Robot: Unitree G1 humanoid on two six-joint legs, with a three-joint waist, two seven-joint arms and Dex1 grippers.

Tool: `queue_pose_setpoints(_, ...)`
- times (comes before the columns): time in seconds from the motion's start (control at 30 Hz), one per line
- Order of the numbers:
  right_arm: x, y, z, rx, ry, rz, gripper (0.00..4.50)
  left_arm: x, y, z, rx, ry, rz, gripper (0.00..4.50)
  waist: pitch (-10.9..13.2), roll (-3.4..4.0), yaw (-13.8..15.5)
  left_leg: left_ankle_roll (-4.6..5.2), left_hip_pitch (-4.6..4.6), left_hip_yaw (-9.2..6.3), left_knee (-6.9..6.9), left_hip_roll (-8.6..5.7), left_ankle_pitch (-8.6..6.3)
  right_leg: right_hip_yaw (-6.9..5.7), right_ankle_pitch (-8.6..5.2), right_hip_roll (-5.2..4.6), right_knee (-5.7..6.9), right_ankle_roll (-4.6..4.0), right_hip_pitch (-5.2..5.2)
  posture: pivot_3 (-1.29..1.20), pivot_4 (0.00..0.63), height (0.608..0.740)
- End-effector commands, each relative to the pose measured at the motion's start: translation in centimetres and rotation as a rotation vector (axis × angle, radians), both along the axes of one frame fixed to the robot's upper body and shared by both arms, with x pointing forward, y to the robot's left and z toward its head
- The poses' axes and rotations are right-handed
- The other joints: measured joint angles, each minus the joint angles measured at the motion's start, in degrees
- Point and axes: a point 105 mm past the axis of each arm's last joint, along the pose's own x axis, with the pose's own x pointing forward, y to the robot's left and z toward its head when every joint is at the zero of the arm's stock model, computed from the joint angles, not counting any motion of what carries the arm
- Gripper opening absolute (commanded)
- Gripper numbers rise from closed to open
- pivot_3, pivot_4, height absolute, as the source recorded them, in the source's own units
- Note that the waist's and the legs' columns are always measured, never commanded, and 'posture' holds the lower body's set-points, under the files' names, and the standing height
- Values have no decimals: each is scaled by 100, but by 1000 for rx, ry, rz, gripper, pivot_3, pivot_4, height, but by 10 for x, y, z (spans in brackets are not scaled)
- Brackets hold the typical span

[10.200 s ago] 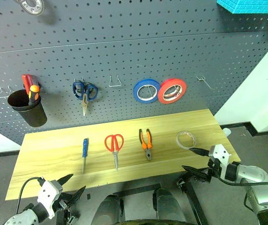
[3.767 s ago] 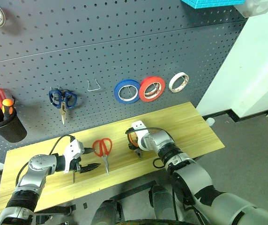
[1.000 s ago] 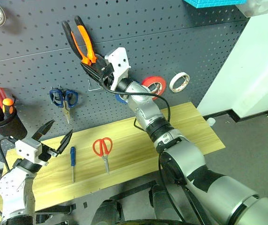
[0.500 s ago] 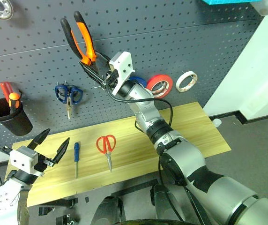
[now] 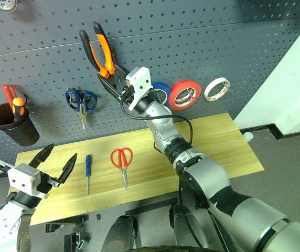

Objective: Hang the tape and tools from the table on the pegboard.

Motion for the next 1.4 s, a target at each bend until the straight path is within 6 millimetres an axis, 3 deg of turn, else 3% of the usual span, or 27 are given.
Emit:
queue_pose_setpoints(0.03,-22,33,7,68,-10,50,2099,-3,2,14,8,-42,10,3816,22,-6,-1,0,0,0,0,0,0,0,0,0,0,0,0,65,198,738)
queue_pose_setpoints(0.5,-24,24,32,134,-96,52,2099,-10,-2,8,-19,-14,0,3816,111,-16,3,0,-2,-1,0,1,0,-1,-1,1,0,-1,-2,80,208,738)
queue_pose_setpoints(0.83,-17,24,27,96,-69,28,2099,-14,-2,13,-39,-40,13,3816,123,-16,4,1,-4,-1,-2,2,0,-1,-3,1,-2,-3,-3,107,208,738)
queue_pose_setpoints(1.1,-12,21,29,96,-59,10,2099,-16,2,38,-131,-199,30,3816,139,-17,22,1,-6,-4,-2,2,0,-4,-4,1,-2,-6,-3,125,218,738)
queue_pose_setpoints(1.4,-8,17,30,97,-58,-26,2099,-22,-11,29,-162,-154,-68,3816,168,-15,15,2,-12,-4,-7,2,-1,-5,-11,1,-3,-12,-11,136,218,738)
